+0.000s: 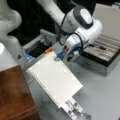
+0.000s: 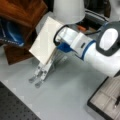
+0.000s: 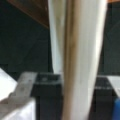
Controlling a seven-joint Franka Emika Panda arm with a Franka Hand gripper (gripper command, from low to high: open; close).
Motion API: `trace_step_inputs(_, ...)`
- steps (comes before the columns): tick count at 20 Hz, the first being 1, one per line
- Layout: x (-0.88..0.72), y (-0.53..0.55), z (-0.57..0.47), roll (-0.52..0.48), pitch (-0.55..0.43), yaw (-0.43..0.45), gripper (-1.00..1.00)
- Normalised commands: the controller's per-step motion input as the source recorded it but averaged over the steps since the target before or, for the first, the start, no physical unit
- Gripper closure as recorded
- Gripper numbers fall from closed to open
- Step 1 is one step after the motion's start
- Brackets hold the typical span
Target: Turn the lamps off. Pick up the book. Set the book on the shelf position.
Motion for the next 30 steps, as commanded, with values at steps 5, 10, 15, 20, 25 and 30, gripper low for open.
trace_step_inputs(5,0.03,0.12,0.46,-0.075,0.164,-0.125,1.00)
trace_step_inputs(10,0.03,0.14,0.49,-0.069,0.164,-0.169,1.00)
trace_step_inputs(15,-0.03,0.10,0.37,0.006,0.091,-0.219,1.00)
trace_step_inputs(20,-0.14,0.05,0.30,0.051,0.068,-0.221,1.00)
trace_step_inputs(25,-0.28,0.00,0.31,0.123,0.031,-0.234,1.00)
trace_step_inputs(30,-0.34,-0.09,0.31,0.156,0.057,-0.139,1.00)
